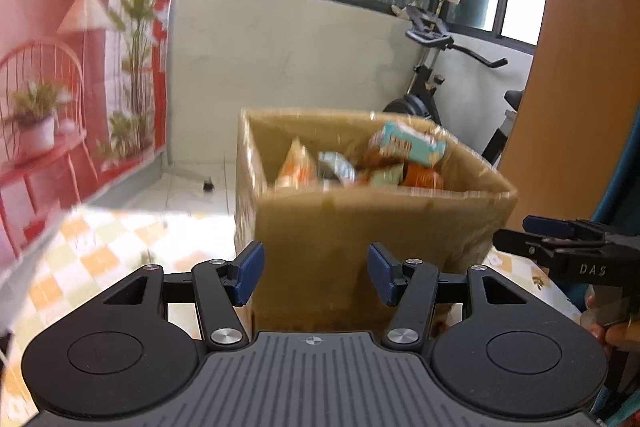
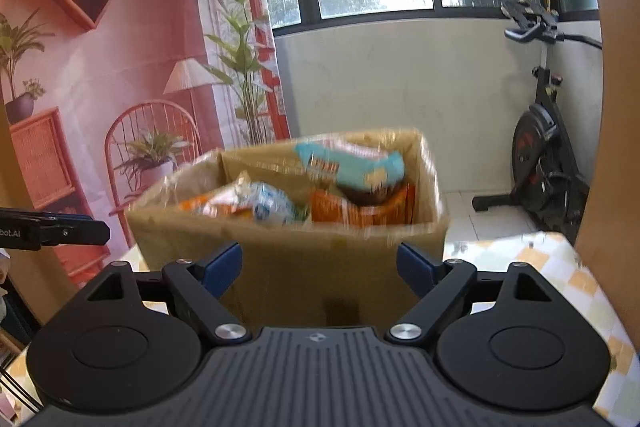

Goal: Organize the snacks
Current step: 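Withdraw both open tools from the box back toward the table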

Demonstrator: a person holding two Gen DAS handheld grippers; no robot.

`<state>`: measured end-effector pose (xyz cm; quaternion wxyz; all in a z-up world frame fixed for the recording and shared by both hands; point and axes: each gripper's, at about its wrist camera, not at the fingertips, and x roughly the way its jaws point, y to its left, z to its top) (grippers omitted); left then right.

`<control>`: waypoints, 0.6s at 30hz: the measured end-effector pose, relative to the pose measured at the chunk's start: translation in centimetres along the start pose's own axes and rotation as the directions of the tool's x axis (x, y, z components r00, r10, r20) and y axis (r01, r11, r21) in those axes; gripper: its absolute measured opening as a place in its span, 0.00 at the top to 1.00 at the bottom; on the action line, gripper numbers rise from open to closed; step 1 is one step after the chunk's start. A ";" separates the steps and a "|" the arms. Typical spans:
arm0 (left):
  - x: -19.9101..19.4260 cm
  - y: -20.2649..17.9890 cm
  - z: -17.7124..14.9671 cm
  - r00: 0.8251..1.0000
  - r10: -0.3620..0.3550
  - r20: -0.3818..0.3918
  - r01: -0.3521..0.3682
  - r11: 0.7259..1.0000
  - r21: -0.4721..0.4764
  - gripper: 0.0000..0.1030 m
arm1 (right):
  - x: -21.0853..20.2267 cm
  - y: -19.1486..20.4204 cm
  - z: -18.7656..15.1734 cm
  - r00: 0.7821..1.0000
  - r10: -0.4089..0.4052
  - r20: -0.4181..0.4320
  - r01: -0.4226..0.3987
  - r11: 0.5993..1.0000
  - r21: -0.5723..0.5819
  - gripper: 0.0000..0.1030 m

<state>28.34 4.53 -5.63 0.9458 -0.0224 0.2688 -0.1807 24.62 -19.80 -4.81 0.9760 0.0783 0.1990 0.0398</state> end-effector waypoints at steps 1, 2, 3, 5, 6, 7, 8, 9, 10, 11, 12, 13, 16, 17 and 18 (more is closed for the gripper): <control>0.4 0.3 -0.6 1.000 -0.008 -0.015 0.008 1.000 -0.025 0.42 | 0.0 0.1 -0.6 1.000 -0.004 -0.010 0.004 1.000 -0.006 0.16; 0.6 0.5 -1.2 1.000 -0.012 -0.028 0.011 0.999 -0.043 0.42 | 0.0 0.2 -1.2 1.000 -0.007 -0.022 0.006 1.000 -0.013 0.16; 0.9 0.6 -1.8 0.999 -0.011 -0.040 0.009 0.998 -0.054 0.42 | 0.1 0.3 -1.9 0.999 -0.011 -0.034 0.010 1.000 -0.022 0.16; 1.4 0.7 -2.9 0.998 0.000 -0.062 -0.004 0.998 -0.062 0.42 | 0.4 0.3 -3.1 0.998 -0.023 -0.058 0.021 0.999 -0.038 0.16; 1.6 0.6 -3.4 0.998 0.008 -0.069 -0.012 0.998 -0.056 0.42 | 0.6 0.3 -3.6 0.997 -0.028 -0.069 0.025 0.999 -0.044 0.16; 1.8 0.6 -3.9 0.997 0.018 -0.073 -0.021 0.999 -0.048 0.42 | 0.7 0.2 -4.2 0.996 -0.030 -0.079 0.026 0.998 -0.049 0.16; 2.0 0.6 -4.2 0.997 0.027 -0.079 -0.031 0.999 -0.044 0.42 | 0.8 0.0 -4.6 0.996 -0.030 -0.086 0.026 0.998 -0.053 0.17; 2.2 0.6 -4.6 0.996 0.030 -0.086 -0.034 0.998 -0.047 0.42 | 0.9 -0.1 -5.1 0.995 -0.030 -0.091 0.025 0.998 -0.056 0.18; 2.4 0.8 -5.0 0.995 0.031 -0.093 -0.036 0.998 -0.053 0.42 | 1.1 -0.2 -5.5 0.995 -0.032 -0.097 0.026 0.998 -0.061 0.19; 2.6 1.0 -5.4 0.994 0.032 -0.102 -0.038 0.997 -0.064 0.42 | 1.3 -0.3 -5.8 0.993 -0.040 -0.107 0.033 0.997 -0.068 0.21; 2.7 1.2 -5.7 0.994 0.034 -0.106 -0.041 0.996 -0.073 0.42 | 1.6 -0.5 -6.2 0.992 -0.050 -0.119 0.041 0.996 -0.074 0.23; 3.0 1.4 -6.0 0.993 0.038 -0.111 -0.047 0.996 -0.081 0.42 | 1.9 -0.7 -6.5 0.990 -0.055 -0.130 0.045 0.996 -0.075 0.24; 3.1 1.3 -7.7 0.990 0.056 -0.128 -0.067 0.994 -0.086 0.42 | 2.7 -1.6 -7.9 0.985 -0.062 -0.159 0.052 0.997 -0.063 0.25; 3.2 1.4 -8.1 0.989 0.060 -0.136 -0.073 0.993 -0.090 0.42 | 3.1 -2.0 -8.4 0.983 -0.066 -0.172 0.057 0.996 -0.062 0.26; 3.4 1.6 -8.3 0.987 0.062 -0.146 -0.076 0.992 -0.096 0.42 | 3.4 -2.2 -8.8 0.981 -0.070 -0.183 0.059 0.996 -0.063 0.26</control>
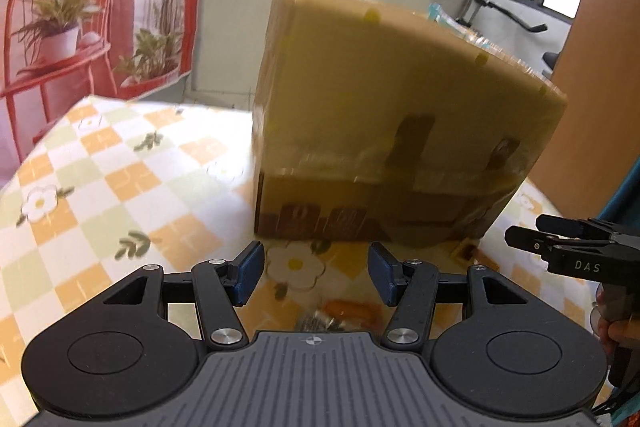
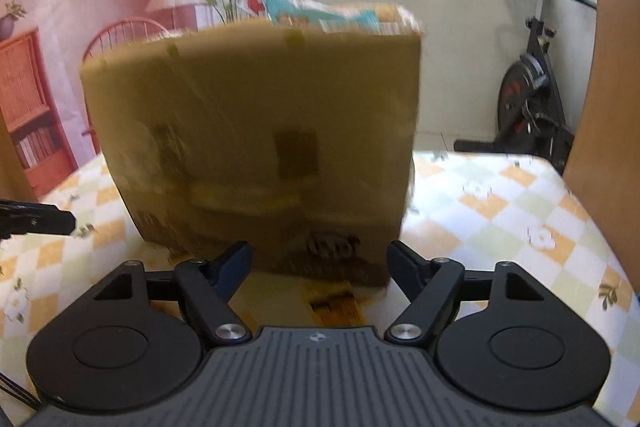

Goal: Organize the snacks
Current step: 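Withdraw both open tools from the box back toward the table, then close the right tool on the yellow wafer packet while the left tool grasps the silver snack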

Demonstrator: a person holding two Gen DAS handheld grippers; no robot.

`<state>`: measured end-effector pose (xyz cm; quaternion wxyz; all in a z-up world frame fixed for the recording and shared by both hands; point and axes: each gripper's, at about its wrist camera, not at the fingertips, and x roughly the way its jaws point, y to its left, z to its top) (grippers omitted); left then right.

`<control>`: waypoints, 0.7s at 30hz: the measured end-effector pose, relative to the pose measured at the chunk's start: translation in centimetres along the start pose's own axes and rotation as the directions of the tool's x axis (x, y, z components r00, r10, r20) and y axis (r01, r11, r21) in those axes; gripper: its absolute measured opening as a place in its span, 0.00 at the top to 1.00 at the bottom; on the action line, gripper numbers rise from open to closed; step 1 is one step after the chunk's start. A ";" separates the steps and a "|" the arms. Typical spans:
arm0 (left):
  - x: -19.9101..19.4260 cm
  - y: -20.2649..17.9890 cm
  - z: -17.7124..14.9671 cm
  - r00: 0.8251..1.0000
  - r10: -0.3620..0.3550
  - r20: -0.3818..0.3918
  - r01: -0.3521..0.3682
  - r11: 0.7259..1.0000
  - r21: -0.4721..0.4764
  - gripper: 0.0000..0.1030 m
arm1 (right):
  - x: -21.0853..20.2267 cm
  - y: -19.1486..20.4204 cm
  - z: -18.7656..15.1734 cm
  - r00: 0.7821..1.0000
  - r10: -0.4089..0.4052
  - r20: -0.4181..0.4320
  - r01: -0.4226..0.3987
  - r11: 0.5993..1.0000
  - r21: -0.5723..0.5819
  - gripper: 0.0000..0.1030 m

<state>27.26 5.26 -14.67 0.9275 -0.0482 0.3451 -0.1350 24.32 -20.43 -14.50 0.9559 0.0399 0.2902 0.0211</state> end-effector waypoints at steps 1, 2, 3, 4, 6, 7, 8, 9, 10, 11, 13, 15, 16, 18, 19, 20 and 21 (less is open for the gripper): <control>0.2 0.2 -0.3 1.000 0.003 -0.010 -0.003 1.000 -0.007 0.42 | 0.4 -0.2 -0.5 1.000 -0.002 -0.013 0.002 1.000 -0.002 0.26; 0.4 0.3 -0.5 1.000 0.007 -0.023 -0.007 1.000 -0.016 0.42 | 0.7 -0.3 -0.9 1.000 -0.002 -0.024 0.002 1.000 -0.004 0.26; 0.6 0.5 -0.7 0.999 0.012 -0.038 -0.013 1.000 -0.026 0.42 | 1.2 -0.6 -1.4 0.999 0.008 -0.039 -0.008 1.000 -0.004 0.26; 0.7 0.6 -1.2 0.999 0.017 -0.050 -0.018 0.999 -0.036 0.42 | 1.6 -0.7 -1.7 0.999 0.027 -0.046 -0.027 1.000 -0.005 0.26; 0.8 0.8 -1.9 0.997 0.025 -0.066 -0.029 0.998 -0.063 0.42 | 2.5 -1.0 -2.2 0.996 0.060 -0.059 -0.061 0.998 -0.024 0.27; 0.8 1.0 -2.2 0.997 0.029 -0.072 -0.035 0.997 -0.075 0.42 | 3.0 -0.9 -2.4 0.996 0.053 -0.071 -0.056 0.998 -0.039 0.27; 0.6 1.1 -2.6 0.996 0.033 -0.078 -0.039 0.995 -0.089 0.42 | 3.5 -1.1 -2.7 0.996 0.045 -0.080 -0.049 0.997 -0.052 0.29; 0.7 1.4 -2.7 0.996 0.035 -0.083 -0.043 0.994 -0.100 0.42 | 4.1 -1.2 -2.8 0.995 0.040 -0.087 -0.045 0.997 -0.060 0.30; 0.6 1.5 -3.0 0.995 0.038 -0.088 -0.048 0.993 -0.109 0.42 | 4.6 -1.3 -2.9 0.995 0.037 -0.094 -0.042 0.997 -0.060 0.31; 0.6 1.7 -3.2 0.995 0.042 -0.095 -0.053 0.992 -0.117 0.42 | 5.1 -1.5 -3.0 0.994 0.033 -0.102 -0.039 0.998 -0.056 0.33; 0.7 1.8 -3.6 0.993 0.047 -0.106 -0.060 0.991 -0.122 0.42 | 6.2 -1.9 -3.3 0.992 0.034 -0.122 -0.039 0.998 -0.039 0.39; 0.6 1.6 -3.8 0.992 0.048 -0.113 -0.062 0.991 -0.118 0.42 | 6.9 -2.3 -3.6 0.989 0.041 -0.141 -0.044 0.999 -0.021 0.44; 0.6 1.5 -3.9 0.992 0.047 -0.116 -0.060 0.992 -0.115 0.42 | 7.0 -2.3 -3.9 0.989 0.042 -0.139 -0.045 0.999 -0.017 0.46; 0.7 1.1 -4.1 0.992 0.042 -0.122 -0.055 0.993 -0.107 0.42 | 6.7 -2.4 -4.3 0.991 0.044 -0.125 -0.046 0.999 -0.016 0.51; 1.0 0.9 -4.2 0.991 0.039 -0.126 -0.053 0.993 -0.104 0.42 | 6.5 -2.4 -4.4 0.991 0.046 -0.123 -0.048 0.999 -0.010 0.56; 1.1 0.7 -4.4 0.991 0.037 -0.130 -0.050 0.994 -0.098 0.42 | 6.3 -2.6 -4.5 0.992 0.045 -0.120 -0.046 0.999 0.000 0.58; 1.4 0.5 -4.5 0.990 0.036 -0.133 -0.049 0.995 -0.092 0.42 | 6.0 -2.7 -4.6 0.992 0.049 -0.117 -0.048 0.999 0.015 0.59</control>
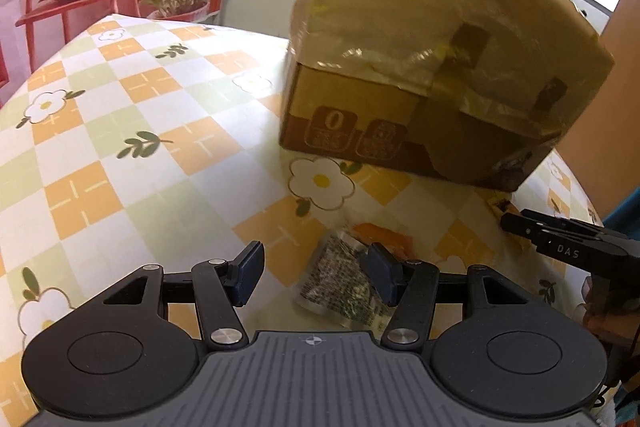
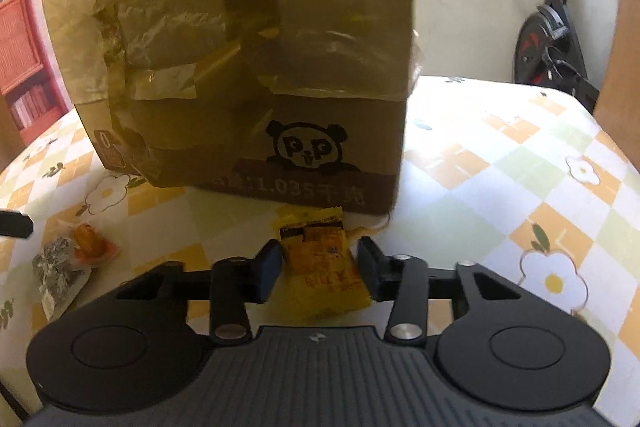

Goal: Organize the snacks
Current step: 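Close the right tool on the yellow wafer packet while the left tool grasps the silver snack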

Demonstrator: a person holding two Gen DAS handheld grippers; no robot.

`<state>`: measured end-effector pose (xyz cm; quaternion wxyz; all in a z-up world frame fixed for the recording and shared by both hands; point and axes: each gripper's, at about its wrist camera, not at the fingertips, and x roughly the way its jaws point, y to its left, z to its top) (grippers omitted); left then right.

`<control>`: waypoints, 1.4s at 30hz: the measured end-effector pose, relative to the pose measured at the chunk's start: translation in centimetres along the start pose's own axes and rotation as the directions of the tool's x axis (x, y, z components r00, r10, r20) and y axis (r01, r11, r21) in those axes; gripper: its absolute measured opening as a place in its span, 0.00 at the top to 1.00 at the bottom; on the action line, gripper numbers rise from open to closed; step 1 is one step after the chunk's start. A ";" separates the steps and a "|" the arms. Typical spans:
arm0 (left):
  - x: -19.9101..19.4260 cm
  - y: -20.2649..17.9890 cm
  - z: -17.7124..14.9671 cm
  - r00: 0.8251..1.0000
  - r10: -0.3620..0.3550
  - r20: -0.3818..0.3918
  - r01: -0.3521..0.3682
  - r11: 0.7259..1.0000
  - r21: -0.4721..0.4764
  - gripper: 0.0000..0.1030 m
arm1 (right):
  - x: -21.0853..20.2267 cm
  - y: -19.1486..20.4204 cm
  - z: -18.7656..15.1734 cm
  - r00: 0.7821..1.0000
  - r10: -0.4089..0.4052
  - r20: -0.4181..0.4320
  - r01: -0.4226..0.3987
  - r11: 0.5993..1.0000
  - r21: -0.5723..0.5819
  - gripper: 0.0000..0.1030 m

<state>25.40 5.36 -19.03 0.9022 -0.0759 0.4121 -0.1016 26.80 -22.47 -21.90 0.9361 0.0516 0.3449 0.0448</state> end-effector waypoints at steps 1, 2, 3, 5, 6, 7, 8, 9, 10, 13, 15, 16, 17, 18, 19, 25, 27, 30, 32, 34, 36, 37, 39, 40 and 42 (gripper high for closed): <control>0.1 -0.2 -0.2 1.000 0.000 -0.002 0.000 1.000 0.008 0.42 | -0.2 -0.1 -0.1 1.000 0.005 0.003 -0.005 1.000 0.010 0.59; 0.1 -0.4 -0.4 1.000 -0.001 -0.004 0.001 1.000 0.016 0.42 | -0.5 0.0 -0.4 1.000 0.007 0.005 -0.007 1.000 0.013 0.59; 0.2 -0.6 -0.5 1.000 -0.002 -0.006 0.002 1.000 0.024 0.42 | -0.8 0.2 -0.6 1.000 0.006 0.010 -0.006 1.000 0.014 0.59; 0.3 -1.1 -0.9 1.000 -0.003 -0.011 0.004 0.999 0.039 0.41 | -1.2 0.5 -1.2 1.000 0.004 0.022 -0.004 1.000 0.015 0.59; 0.3 -1.2 -1.1 1.000 -0.002 -0.012 0.002 0.999 0.047 0.40 | -1.4 0.7 -1.4 1.000 0.002 0.028 -0.002 1.000 0.012 0.60; 0.3 -1.4 -1.2 1.000 0.000 -0.013 0.000 0.998 0.055 0.38 | -1.6 0.8 -1.5 1.000 0.000 0.029 -0.001 1.000 0.005 0.60; 0.3 -1.6 -1.3 1.000 0.002 -0.015 -0.001 0.998 0.065 0.38 | -1.6 1.0 -1.6 1.000 0.000 0.031 0.000 1.000 -0.003 0.60; 0.4 -1.7 -1.3 1.000 0.004 -0.016 -0.003 0.997 0.072 0.37 | -1.6 1.1 -1.7 0.999 -0.002 0.033 0.002 1.000 -0.011 0.60; 0.4 -1.8 -1.4 1.000 0.006 -0.016 -0.004 0.997 0.081 0.37 | -1.6 1.2 -1.8 0.999 -0.004 0.037 0.004 1.000 -0.018 0.60; 0.7 -2.2 -1.5 1.000 0.011 -0.019 -0.009 0.995 0.098 0.36 | -1.5 1.2 -1.7 0.999 0.003 0.043 -0.002 1.000 -0.020 0.60; 0.8 -2.4 -1.6 1.000 0.012 -0.020 -0.010 0.994 0.105 0.35 | -1.4 1.2 -1.7 0.999 0.007 0.046 -0.006 1.000 -0.021 0.60; 0.9 -2.5 -1.7 1.000 0.012 -0.019 -0.010 0.994 0.112 0.33 | -1.3 1.2 -1.8 0.999 0.009 0.046 -0.008 1.000 -0.021 0.60; 0.9 -2.7 -1.7 1.000 0.012 -0.015 -0.010 0.993 0.120 0.32 | -1.3 1.2 -1.8 0.999 0.009 0.047 -0.008 1.000 -0.023 0.60; 1.0 -2.9 -1.7 1.000 0.009 -0.010 -0.008 0.992 0.129 0.30 | -1.4 1.3 -1.9 0.999 0.009 0.048 -0.008 1.000 -0.024 0.60; 1.0 -3.0 -1.8 1.000 0.005 -0.002 -0.005 0.991 0.136 0.29 | -1.4 1.2 -2.0 0.999 0.009 0.049 -0.008 1.000 -0.025 0.60; 1.6 -3.4 -2.2 1.000 0.025 0.006 -0.025 0.986 0.165 0.25 | -1.4 1.2 -2.0 0.999 0.012 0.052 -0.011 1.000 -0.023 0.60; 1.8 -3.4 -2.2 1.000 0.023 -0.001 -0.023 0.986 0.164 0.25 | -1.5 1.1 -2.0 0.998 0.016 0.053 -0.015 1.000 -0.020 0.60; 2.1 -3.7 -2.4 1.000 0.029 -0.004 -0.027 0.982 0.189 0.20 | -1.5 1.0 -2.0 0.998 0.019 0.054 -0.018 1.000 -0.016 0.60; 2.3 -4.0 -2.6 0.999 0.038 -0.001 -0.036 0.977 0.209 0.19 | -1.5 0.9 -2.0 0.998 0.021 0.054 -0.021 1.000 -0.014 0.60; 2.3 -4.1 -2.8 0.999 0.038 0.005 -0.039 0.976 0.214 0.19 | -1.5 0.8 -1.9 0.998 0.027 0.053 -0.026 1.000 -0.011 0.60; 2.3 -4.1 -2.9 0.999 0.044 0.014 -0.046 0.973 0.225 0.18 | -1.5 0.7 -1.9 0.998 0.029 0.053 -0.029 1.000 -0.011 0.60; 2.4 -4.3 -3.0 0.999 0.049 0.014 -0.051 0.971 0.235 0.17 | -1.5 0.6 -1.9 0.998 0.030 0.052 -0.030 1.000 -0.010 0.60; 2.6 -4.7 -3.2 0.998 0.059 0.016 -0.061 0.964 0.257 0.15 | -1.5 0.5 -1.8 0.998 0.033 0.053 -0.033 0.999 -0.007 0.60; 2.7 -4.9 -3.3 0.998 0.066 0.017 -0.068 0.961 0.269 0.15 | -1.5 0.4 -1.8 0.998 0.035 0.053 -0.034 0.999 -0.006 0.60; 2.7 -5.1 -3.5 0.997 0.073 0.025 -0.077 0.956 0.281 0.14 | -1.5 0.4 -1.8 0.998 0.038 0.053 -0.037 0.999 -0.004 0.60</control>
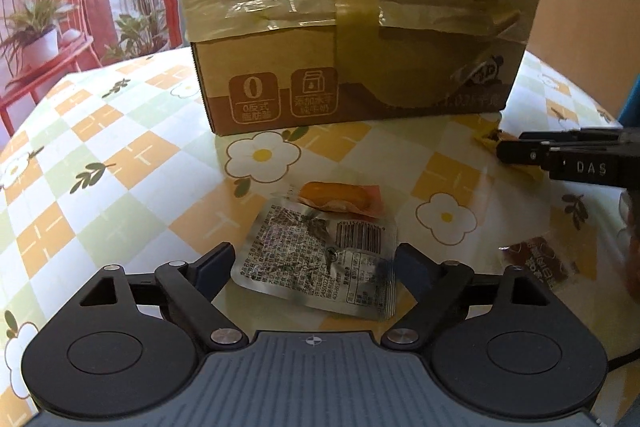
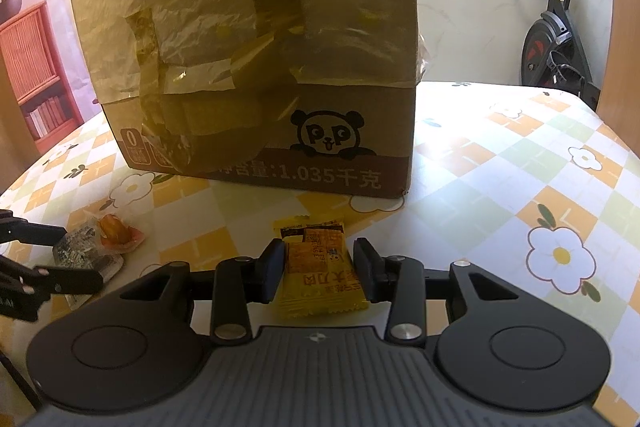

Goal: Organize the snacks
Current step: 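Close the right tool on the yellow wafer packet while the left tool grasps the silver snack, then lift the wafer packet and silver snack and carry them over the box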

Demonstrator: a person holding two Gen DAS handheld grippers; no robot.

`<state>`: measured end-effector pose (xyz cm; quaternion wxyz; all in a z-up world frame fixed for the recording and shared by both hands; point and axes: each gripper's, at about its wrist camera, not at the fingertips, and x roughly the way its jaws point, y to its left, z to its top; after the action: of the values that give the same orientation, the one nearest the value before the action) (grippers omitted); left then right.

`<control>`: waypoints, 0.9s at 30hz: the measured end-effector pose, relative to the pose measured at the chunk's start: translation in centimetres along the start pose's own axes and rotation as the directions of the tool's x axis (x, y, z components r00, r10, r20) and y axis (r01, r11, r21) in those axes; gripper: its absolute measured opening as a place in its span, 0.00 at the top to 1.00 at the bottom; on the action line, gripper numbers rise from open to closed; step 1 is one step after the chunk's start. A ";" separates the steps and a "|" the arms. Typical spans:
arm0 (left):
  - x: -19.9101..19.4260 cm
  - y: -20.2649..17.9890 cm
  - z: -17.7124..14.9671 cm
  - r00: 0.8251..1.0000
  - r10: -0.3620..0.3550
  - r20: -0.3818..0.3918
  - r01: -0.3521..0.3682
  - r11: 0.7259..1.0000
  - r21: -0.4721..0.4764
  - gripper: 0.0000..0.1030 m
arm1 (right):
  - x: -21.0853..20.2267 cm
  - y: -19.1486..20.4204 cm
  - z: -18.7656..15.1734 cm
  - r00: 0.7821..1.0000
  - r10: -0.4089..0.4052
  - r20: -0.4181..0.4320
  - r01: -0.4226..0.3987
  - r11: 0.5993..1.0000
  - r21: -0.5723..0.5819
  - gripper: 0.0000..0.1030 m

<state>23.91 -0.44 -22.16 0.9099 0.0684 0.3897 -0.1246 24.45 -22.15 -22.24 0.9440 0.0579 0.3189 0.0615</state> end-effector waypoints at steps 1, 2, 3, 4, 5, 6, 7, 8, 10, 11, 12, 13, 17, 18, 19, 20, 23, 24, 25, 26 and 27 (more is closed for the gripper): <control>0.0 0.0 0.0 1.000 -0.001 0.002 0.001 1.000 -0.002 0.14 | 0.0 0.0 0.0 1.000 0.001 0.000 -0.001 1.000 0.001 0.60; 0.0 0.0 -0.1 1.000 -0.001 0.003 0.001 1.000 0.000 0.14 | 0.0 -0.1 0.0 1.000 0.002 0.000 -0.002 1.000 0.001 0.60; 0.0 0.0 -0.1 1.000 0.000 0.003 0.000 1.000 0.001 0.14 | 0.0 -0.1 0.0 1.000 0.003 0.000 -0.003 1.000 0.001 0.60; 0.0 -0.1 -0.1 1.000 0.002 0.004 -0.002 1.000 0.002 0.14 | 0.0 -0.1 0.0 1.000 0.003 0.000 -0.003 1.000 0.001 0.60; 0.0 -0.1 -0.1 1.000 0.000 0.006 0.000 1.000 0.004 0.14 | 0.0 -0.1 0.0 1.000 0.003 0.000 -0.003 1.000 0.001 0.60; 0.0 -0.1 -0.1 1.000 0.000 0.006 0.000 1.000 0.004 0.15 | 0.0 -0.1 0.0 1.000 0.003 0.000 -0.003 1.000 0.002 0.60; -0.1 -0.1 -0.1 1.000 -0.003 0.007 0.003 1.000 0.005 0.16 | 0.0 -0.1 0.0 1.000 0.004 0.000 -0.004 1.000 0.002 0.60; -0.1 -0.1 -0.1 1.000 -0.005 0.008 0.005 1.000 0.007 0.17 | 0.0 -0.1 0.0 1.000 0.004 0.000 -0.004 1.000 0.002 0.60; -0.3 -0.1 -0.2 1.000 -0.010 0.016 0.010 1.000 0.011 0.30 | 0.0 -0.1 0.0 1.000 0.004 0.000 -0.004 1.000 0.002 0.60; -0.4 -0.1 -0.1 1.000 -0.015 0.021 0.015 1.000 0.016 0.34 | 0.0 -0.1 0.0 1.000 0.004 0.000 -0.004 1.000 0.002 0.60; -0.4 -0.2 -0.1 1.000 -0.020 0.023 0.020 1.000 0.023 0.40 | 0.0 -0.1 0.0 1.000 0.004 0.000 -0.004 1.000 0.002 0.60; -0.4 -0.3 -0.1 0.999 -0.024 0.023 0.023 0.999 0.027 0.42 | 0.0 -0.1 0.0 1.000 0.004 0.000 -0.004 1.000 0.002 0.60; -0.5 -0.4 -0.1 0.999 -0.029 0.027 0.028 0.999 0.030 0.51 | 0.0 -0.1 0.0 1.000 0.004 0.000 -0.004 1.000 0.002 0.60; -0.6 -0.3 -0.1 0.999 -0.027 0.027 0.027 0.999 0.028 0.58 | 0.0 -0.1 0.0 1.000 0.004 0.000 -0.004 1.000 0.002 0.60; -0.6 -0.3 -0.1 0.999 -0.025 0.026 0.024 0.999 0.023 0.66 | 0.0 -0.2 0.0 1.000 0.004 0.000 -0.004 1.000 0.002 0.60; -0.7 -0.1 0.0 0.999 -0.021 0.026 0.021 1.000 0.015 0.70 | 0.0 -0.2 0.0 1.000 0.004 0.000 -0.004 1.000 0.002 0.60; -1.0 0.7 0.1 0.999 -0.038 0.035 0.039 0.999 -0.025 0.83 | 0.0 -0.2 0.0 1.000 0.004 0.000 -0.004 1.000 0.002 0.60; -1.1 0.9 0.2 0.998 -0.043 0.034 0.044 0.998 -0.033 0.86 | 0.0 -0.2 0.0 1.000 0.004 0.000 -0.004 1.000 0.003 0.60; -1.2 0.9 0.2 0.998 -0.045 0.034 0.046 0.998 -0.036 0.88 | 0.0 -0.1 0.0 1.000 0.004 0.000 -0.004 1.000 0.002 0.60; -1.2 1.0 0.1 0.998 -0.048 0.035 0.049 0.998 -0.038 0.88 | 0.0 -0.1 0.0 1.000 0.004 0.000 -0.004 1.000 0.002 0.60; -1.3 1.0 0.1 0.998 -0.051 0.037 0.052 0.998 -0.040 0.88 | 0.0 -0.1 0.0 1.000 0.004 0.000 -0.004 1.000 0.002 0.60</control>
<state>23.41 0.75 -21.10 0.9144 0.0376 0.3774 -0.1413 24.44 -22.30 -22.22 0.9439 0.0592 0.3188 0.0630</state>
